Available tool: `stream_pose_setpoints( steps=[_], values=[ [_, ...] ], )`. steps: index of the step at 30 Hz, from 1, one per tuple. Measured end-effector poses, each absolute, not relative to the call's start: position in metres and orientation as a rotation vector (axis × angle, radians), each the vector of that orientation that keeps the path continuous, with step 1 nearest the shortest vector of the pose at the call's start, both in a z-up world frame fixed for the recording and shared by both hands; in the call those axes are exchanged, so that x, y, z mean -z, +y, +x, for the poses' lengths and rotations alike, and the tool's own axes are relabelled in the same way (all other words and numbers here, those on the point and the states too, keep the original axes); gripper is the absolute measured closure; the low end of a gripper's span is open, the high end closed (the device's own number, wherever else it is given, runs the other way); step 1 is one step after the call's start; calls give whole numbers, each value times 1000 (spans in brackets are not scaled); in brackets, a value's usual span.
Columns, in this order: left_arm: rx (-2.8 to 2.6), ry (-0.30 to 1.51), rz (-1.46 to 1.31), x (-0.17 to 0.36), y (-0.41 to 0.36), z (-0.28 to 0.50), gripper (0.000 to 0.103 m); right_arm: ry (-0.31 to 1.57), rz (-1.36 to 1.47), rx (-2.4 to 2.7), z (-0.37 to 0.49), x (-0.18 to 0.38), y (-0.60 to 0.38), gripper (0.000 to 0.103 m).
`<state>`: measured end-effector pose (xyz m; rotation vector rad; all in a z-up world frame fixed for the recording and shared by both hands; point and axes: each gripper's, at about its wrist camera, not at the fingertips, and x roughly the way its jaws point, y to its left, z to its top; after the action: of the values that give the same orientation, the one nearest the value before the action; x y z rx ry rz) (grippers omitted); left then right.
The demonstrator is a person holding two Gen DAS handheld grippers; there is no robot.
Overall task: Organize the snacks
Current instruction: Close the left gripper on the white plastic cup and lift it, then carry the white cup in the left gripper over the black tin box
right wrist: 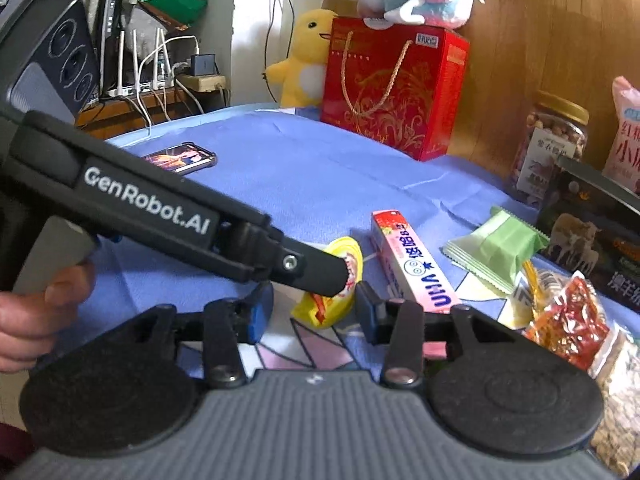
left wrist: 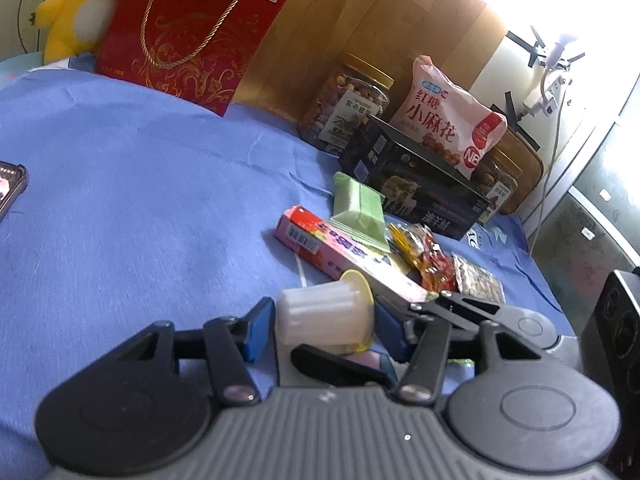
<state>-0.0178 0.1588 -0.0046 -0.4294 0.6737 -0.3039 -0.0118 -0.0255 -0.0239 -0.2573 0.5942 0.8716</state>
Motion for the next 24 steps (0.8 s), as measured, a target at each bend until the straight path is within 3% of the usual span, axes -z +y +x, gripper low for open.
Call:
stream_pose_setpoints(
  steps=[24],
  values=[
    [142, 783, -194, -7, 87, -43, 50, 611, -170, -887, -41, 23, -65, 56]
  ],
)
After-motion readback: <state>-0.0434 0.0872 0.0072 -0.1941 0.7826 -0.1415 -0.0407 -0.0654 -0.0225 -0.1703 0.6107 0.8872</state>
